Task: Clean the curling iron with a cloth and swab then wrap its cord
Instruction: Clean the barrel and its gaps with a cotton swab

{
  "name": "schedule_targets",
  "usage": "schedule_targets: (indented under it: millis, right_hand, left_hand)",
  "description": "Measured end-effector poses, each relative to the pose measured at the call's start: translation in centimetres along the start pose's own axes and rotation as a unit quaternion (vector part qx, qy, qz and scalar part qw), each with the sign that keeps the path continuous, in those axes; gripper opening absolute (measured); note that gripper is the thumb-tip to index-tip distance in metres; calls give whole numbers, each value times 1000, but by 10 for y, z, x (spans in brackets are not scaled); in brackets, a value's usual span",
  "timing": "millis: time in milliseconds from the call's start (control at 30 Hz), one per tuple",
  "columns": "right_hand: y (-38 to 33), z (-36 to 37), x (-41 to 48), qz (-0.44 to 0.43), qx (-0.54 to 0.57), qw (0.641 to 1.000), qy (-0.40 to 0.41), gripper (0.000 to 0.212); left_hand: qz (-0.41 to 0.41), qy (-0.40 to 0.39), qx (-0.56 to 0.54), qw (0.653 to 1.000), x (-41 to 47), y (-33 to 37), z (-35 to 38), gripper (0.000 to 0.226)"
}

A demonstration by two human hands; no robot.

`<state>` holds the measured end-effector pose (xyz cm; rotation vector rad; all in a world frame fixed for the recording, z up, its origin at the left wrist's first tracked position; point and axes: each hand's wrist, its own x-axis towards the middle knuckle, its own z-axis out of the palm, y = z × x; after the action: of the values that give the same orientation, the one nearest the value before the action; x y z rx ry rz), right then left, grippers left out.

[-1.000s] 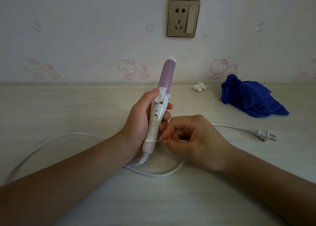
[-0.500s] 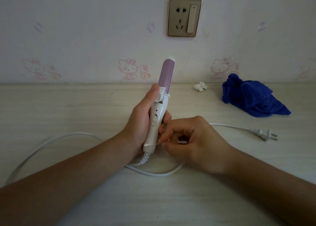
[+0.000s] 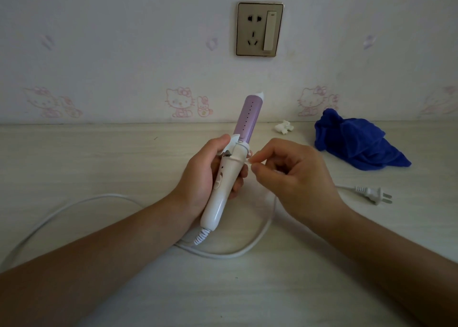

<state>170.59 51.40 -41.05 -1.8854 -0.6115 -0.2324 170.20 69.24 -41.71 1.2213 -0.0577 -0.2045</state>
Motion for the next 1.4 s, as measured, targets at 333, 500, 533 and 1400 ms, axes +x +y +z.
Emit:
schedule_targets:
  millis: [333, 500, 533, 1400]
  right_hand:
    - [6, -6, 6, 12, -27, 999, 12, 14]
    - [7, -5, 6, 7, -18, 1000, 14, 18]
    - [6, -4, 4, 3, -9, 1000, -9, 19]
    - [-7, 18, -19, -60, -38, 972, -222, 9]
  left_hand:
    - [-45, -27, 2, 999, -4, 3, -1, 59]
    - [-45, -41, 9, 998, -6, 4, 0, 57]
    - [-46, -41, 5, 998, -6, 4, 0, 56]
    - [-92, -27, -105, 990, -2, 7, -5, 64]
